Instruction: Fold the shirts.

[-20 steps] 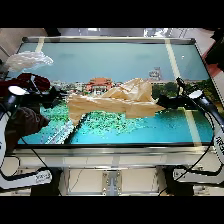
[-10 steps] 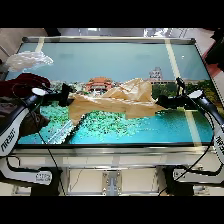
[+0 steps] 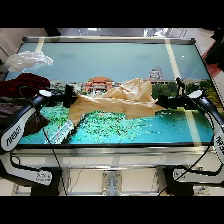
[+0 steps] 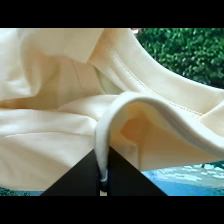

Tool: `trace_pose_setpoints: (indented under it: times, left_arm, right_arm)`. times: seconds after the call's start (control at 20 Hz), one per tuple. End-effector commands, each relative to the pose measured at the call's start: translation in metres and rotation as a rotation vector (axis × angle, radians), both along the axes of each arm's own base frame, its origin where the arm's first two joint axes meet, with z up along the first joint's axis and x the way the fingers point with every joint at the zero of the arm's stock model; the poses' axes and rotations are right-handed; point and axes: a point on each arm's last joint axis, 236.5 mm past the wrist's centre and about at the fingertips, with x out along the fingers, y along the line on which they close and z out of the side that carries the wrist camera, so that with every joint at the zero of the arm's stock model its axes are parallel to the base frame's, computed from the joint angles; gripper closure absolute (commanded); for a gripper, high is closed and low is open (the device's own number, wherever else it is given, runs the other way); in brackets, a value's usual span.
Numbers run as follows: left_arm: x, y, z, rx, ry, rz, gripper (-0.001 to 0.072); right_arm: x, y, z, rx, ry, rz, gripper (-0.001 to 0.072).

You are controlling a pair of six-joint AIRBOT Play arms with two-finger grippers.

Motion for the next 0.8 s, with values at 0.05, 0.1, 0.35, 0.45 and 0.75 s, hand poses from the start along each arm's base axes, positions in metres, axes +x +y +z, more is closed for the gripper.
trace_pose_setpoints:
  times: [0.05,0.1,0.35,0.45,0.75]
  left_arm:
    - [0.002,-0.001,0.010,0.009,-0.028,-0.007,0.0696]
    - [0.005,0.002,0.025,0.032,-0.074,-0.027,0.0696]
    - [-0.020,0.016,0.158,0.227,-0.428,-0.308,0.0697]
    - [-0.061,0.016,0.222,0.300,-0.576,-0.443,0.0697]
    - [-0.183,0.072,0.416,0.750,-0.960,-0.232,0.0699]
  right_arm:
    - [0.003,-0.001,0.013,-0.025,-0.048,0.029,0.0692]
    - [0.004,-0.002,0.025,-0.034,-0.078,0.030,0.0692]
    - [-0.024,0.002,0.128,-0.136,-0.289,0.103,0.0692]
    - [-0.050,0.012,0.185,-0.163,-0.416,0.124,0.0692]
    - [-0.178,0.036,0.431,-0.301,-1.078,0.030,0.0693]
